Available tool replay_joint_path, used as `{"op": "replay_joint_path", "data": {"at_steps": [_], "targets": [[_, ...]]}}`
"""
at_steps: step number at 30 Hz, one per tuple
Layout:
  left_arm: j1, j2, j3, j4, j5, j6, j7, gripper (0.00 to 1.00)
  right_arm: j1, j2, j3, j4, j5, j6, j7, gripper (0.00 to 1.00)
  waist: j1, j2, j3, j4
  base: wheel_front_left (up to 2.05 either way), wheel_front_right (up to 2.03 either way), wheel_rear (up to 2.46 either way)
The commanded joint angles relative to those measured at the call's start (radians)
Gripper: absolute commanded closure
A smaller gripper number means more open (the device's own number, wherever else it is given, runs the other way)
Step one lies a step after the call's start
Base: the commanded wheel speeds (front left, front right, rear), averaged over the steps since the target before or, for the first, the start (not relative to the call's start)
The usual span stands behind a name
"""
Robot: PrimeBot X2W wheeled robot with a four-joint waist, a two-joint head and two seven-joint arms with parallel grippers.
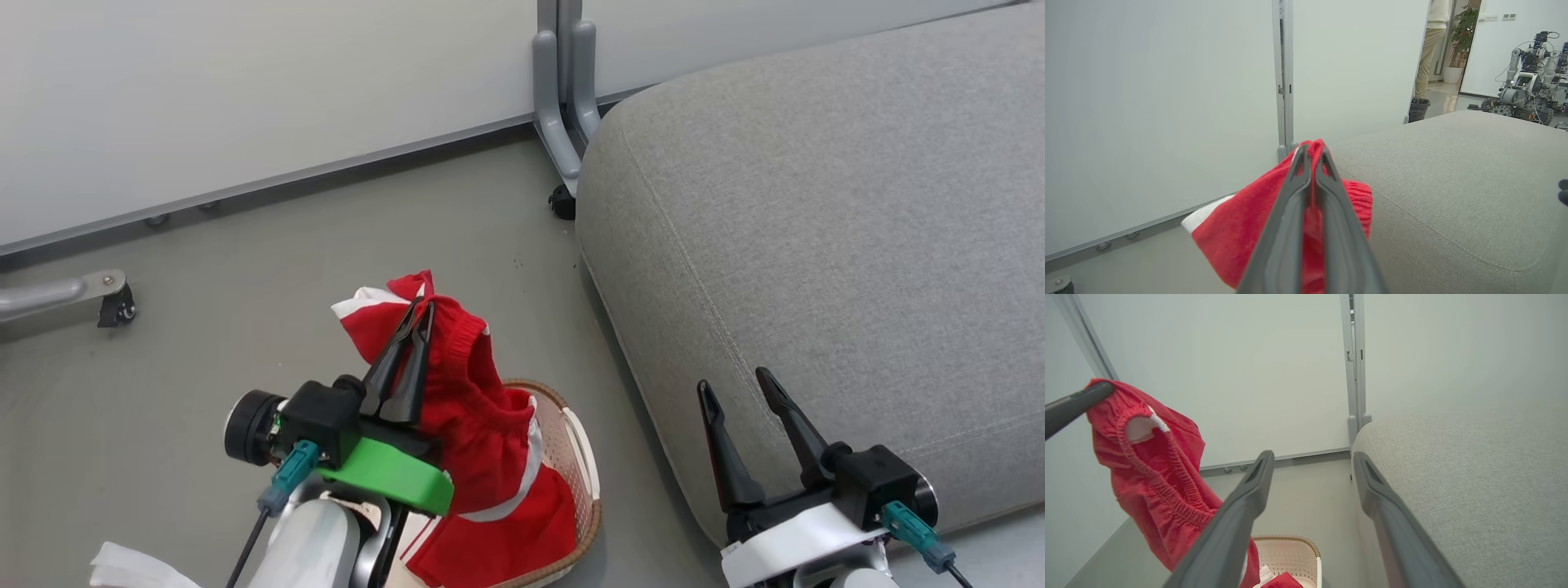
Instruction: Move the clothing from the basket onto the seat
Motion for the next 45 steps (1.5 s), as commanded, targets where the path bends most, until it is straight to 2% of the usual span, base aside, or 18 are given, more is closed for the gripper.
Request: {"op": "replay_joint_path", "data": {"at_steps": [1, 8, 15, 23, 34, 35, 36, 37, 45], "targets": [[0.010, -0.003, -0.004, -0.015, 0.011, -0.008, -0.003, 1.00, -0.003, -0.003, 0.011, 0.005, -0.001, 0.000, -0.003, 0.00, 0.0001, 0.0000, -0.013, 0.009, 0.00, 0.00, 0.00], [-0.050, -0.014, -0.052, -0.055, 0.012, -0.022, -0.003, 1.00, -0.075, -0.003, 0.104, 0.022, -0.027, 0.000, -0.003, 0.00, 0.0001, 0.0000, -0.003, 0.023, 0.00, 0.00, 0.00], [-0.129, -0.018, -0.109, -0.072, 0.007, -0.032, -0.003, 1.00, -0.174, -0.023, 0.216, 0.046, 0.002, 0.000, -0.003, 0.00, 0.0001, 0.0000, 0.012, 0.032, 0.00, 0.00, 0.00], [-0.189, -0.023, -0.177, -0.061, -0.025, -0.036, -0.003, 1.00, -0.256, -0.047, 0.280, 0.124, 0.027, 0.000, -0.003, 0.00, 0.0001, 0.0000, 0.015, 0.029, 0.00, 0.00, 0.00], [-0.237, -0.024, -0.266, -0.039, -0.074, -0.035, 0.023, 1.00, -0.288, -0.033, 0.300, 0.176, 0.059, 0.000, -0.003, 0.00, 0.0001, 0.0000, 0.018, 0.040, 0.00, 0.00, 0.00], [-0.239, -0.025, -0.272, -0.038, -0.077, -0.032, 0.027, 1.00, -0.289, -0.029, 0.307, 0.173, 0.062, 0.000, -0.003, 0.33, 0.0001, 0.0000, 0.017, 0.040, 0.00, 0.00, 0.00], [-0.240, -0.025, -0.276, -0.037, -0.081, -0.030, 0.030, 1.00, -0.291, -0.027, 0.306, 0.164, 0.063, 0.000, -0.003, 0.93, 0.0001, 0.0000, 0.016, 0.040, 0.00, 0.00, 0.00], [-0.240, -0.025, -0.279, -0.036, -0.084, -0.028, 0.031, 1.00, -0.284, -0.025, 0.314, 0.170, 0.075, 0.000, -0.003, 1.00, 0.0001, 0.0000, 0.014, 0.039, 0.00, 0.00, 0.00], [-0.213, -0.021, -0.286, -0.007, -0.111, -0.016, 0.048, 1.00, -0.272, -0.025, 0.335, 0.179, 0.091, 0.000, -0.003, 1.00, 0.0001, 0.0000, 0.002, 0.032, 0.00, 0.00, 0.00]]}}
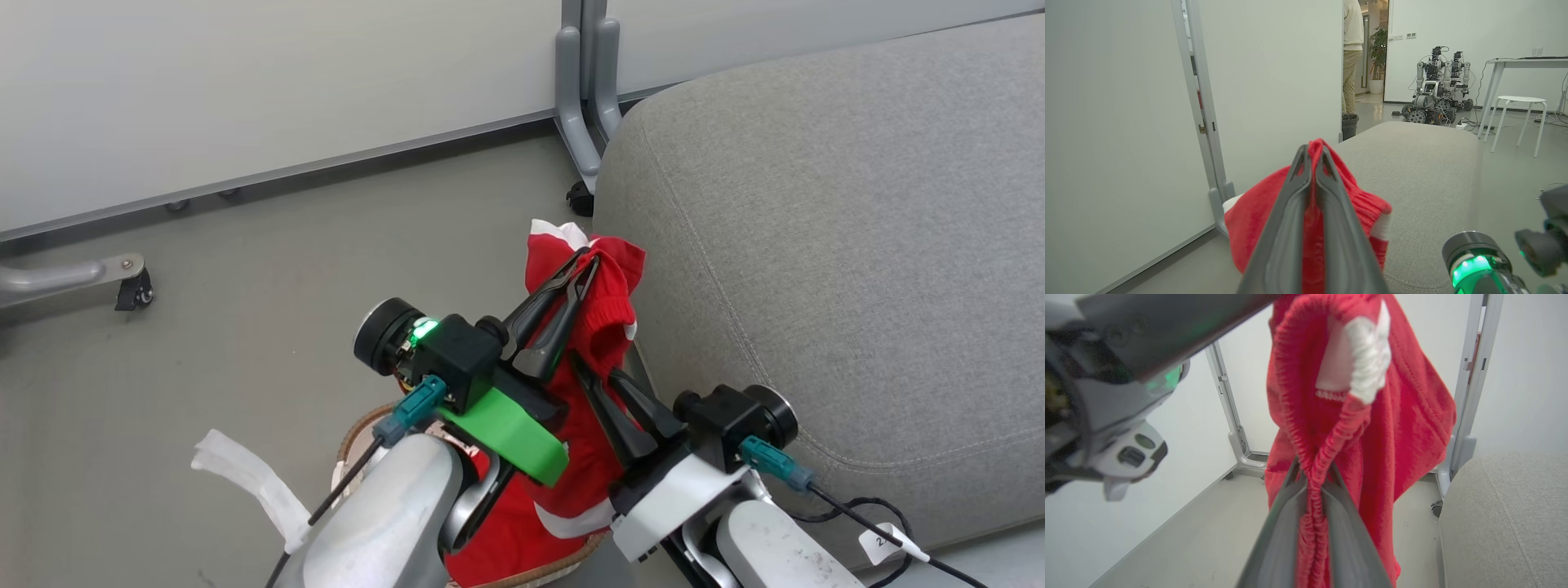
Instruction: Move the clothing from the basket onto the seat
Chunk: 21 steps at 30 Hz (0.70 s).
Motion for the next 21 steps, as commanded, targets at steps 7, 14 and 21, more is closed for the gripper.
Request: {"op": "replay_joint_path", "data": {"at_steps": [7, 14, 21], "targets": [[0.016, 0.006, 0.010, 0.025, -0.051, -0.001, 0.004, 1.00, 0.031, 0.006, -0.034, -0.022, 0.000, -0.001, -0.003, 1.00, 0.0001, 0.0000, 0.001, -0.012, 0.00, 0.00, 0.00], [0.014, 0.015, 0.006, 0.034, -0.056, 0.002, 0.005, 1.00, 0.036, 0.007, -0.040, -0.026, -0.009, -0.001, -0.003, 1.00, 0.0001, 0.0000, 0.001, -0.013, 0.00, 0.00, 0.00], [0.010, 0.021, -0.001, 0.035, -0.051, 0.013, 0.007, 1.00, 0.040, 0.005, -0.041, -0.029, -0.011, -0.001, -0.003, 1.00, 0.0001, 0.0000, 0.003, -0.012, 0.00, 0.00, 0.00]]}}
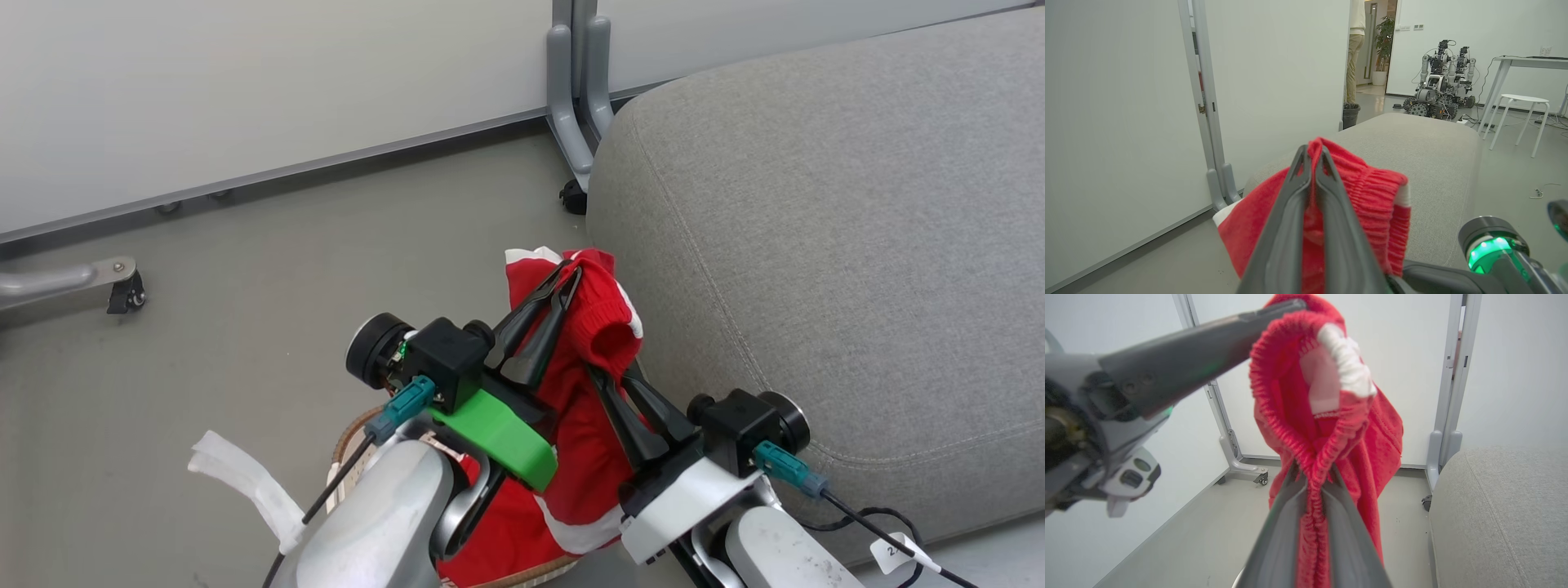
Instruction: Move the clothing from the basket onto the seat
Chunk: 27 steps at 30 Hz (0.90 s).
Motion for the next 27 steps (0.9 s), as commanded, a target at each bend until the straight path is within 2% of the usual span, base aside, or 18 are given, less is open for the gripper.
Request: {"op": "replay_joint_path", "data": {"at_steps": [1, 4, 5, 6, 21, 27], "targets": [[-0.002, 0.008, -0.001, 0.002, -0.001, 0.005, -0.001, 1.00, 0.008, 0.000, -0.004, -0.005, -0.005, -0.001, -0.003, 1.00, 0.0000, 0.0000, 0.001, 0.001, 0.00, 0.00, 0.00], [-0.006, 0.010, -0.003, 0.004, 0.004, 0.014, 0.001, 1.00, 0.007, 0.000, -0.007, -0.007, -0.006, -0.001, -0.003, 1.00, 0.0000, 0.0000, 0.003, 0.002, 0.00, 0.00, 0.00], [-0.007, 0.011, -0.003, 0.004, 0.007, 0.016, 0.001, 0.91, 0.007, 0.000, -0.008, -0.007, -0.006, -0.001, -0.003, 1.00, 0.0000, 0.0000, 0.003, 0.002, 0.00, 0.00, 0.00], [-0.007, 0.012, -0.004, 0.004, 0.010, 0.021, 0.002, 0.00, 0.008, 0.001, -0.009, -0.007, -0.006, -0.001, -0.003, 1.00, 0.0000, 0.0000, 0.003, 0.002, 0.00, 0.00, 0.00], [0.016, 0.028, -0.003, -0.005, -0.002, 0.050, 0.000, 0.00, 0.013, 0.003, -0.043, -0.012, -0.018, -0.001, -0.003, 1.00, 0.0000, 0.0000, 0.007, -0.003, 0.00, 0.00, 0.00], [0.020, 0.040, 0.000, -0.018, -0.003, 0.059, 0.005, 0.00, 0.016, -0.002, -0.087, -0.036, -0.027, -0.001, -0.003, 1.00, 0.0000, 0.0000, 0.029, -0.030, 0.00, 0.00, 0.00]]}}
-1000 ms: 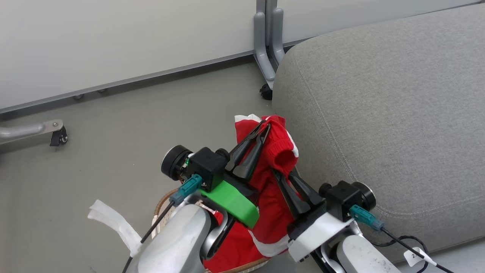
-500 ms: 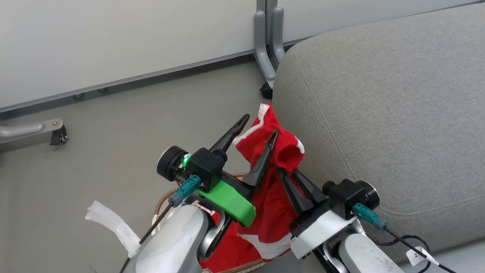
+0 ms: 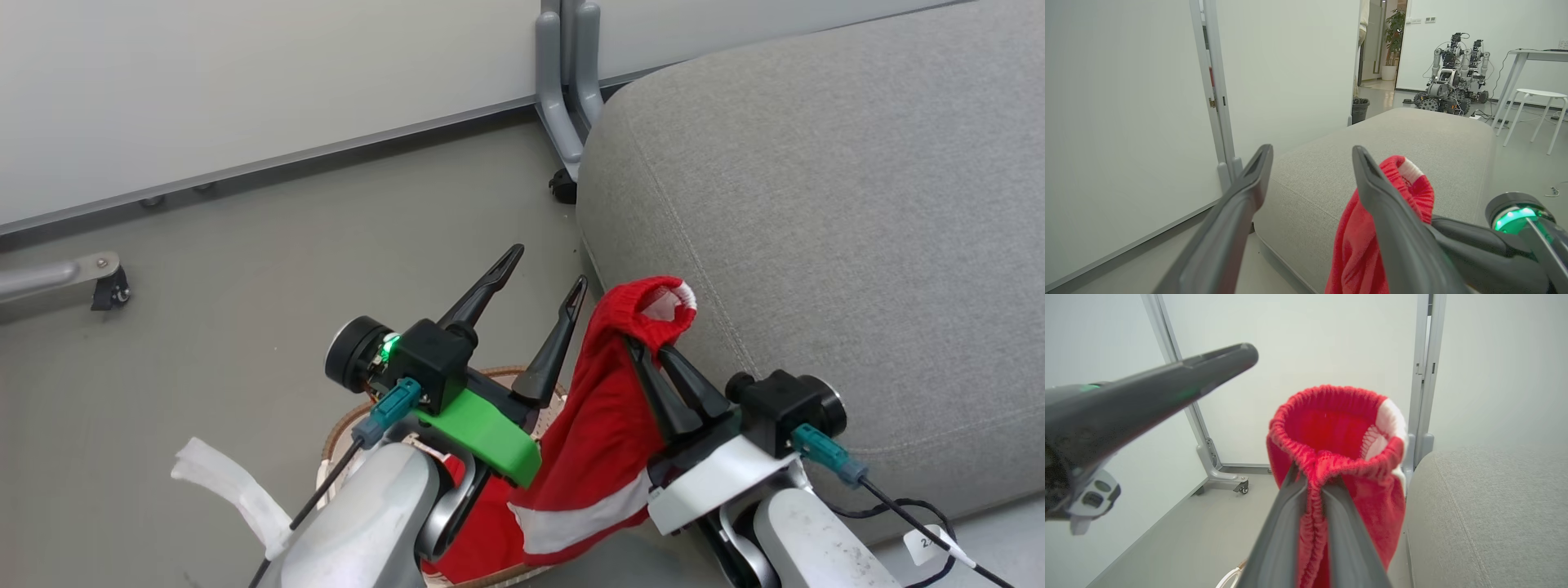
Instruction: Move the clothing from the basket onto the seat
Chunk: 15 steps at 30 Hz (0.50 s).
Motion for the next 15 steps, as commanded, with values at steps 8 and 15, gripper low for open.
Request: {"op": "replay_joint_path", "data": {"at_steps": [8, 15], "targets": [[0.017, 0.029, -0.004, -0.005, -0.006, 0.011, 0.019, 0.00, 0.028, -0.001, -0.089, -0.087, -0.034, -0.001, -0.003, 1.00, 0.0000, 0.0000, 0.042, -0.113, 0.00, 0.00, 0.00], [0.016, 0.042, -0.013, -0.003, 0.002, 0.017, 0.024, 0.00, 0.061, 0.000, -0.146, -0.165, -0.057, -0.001, -0.003, 1.00, 0.0000, 0.0000, 0.066, -0.229, 0.00, 0.00, 0.00]]}}
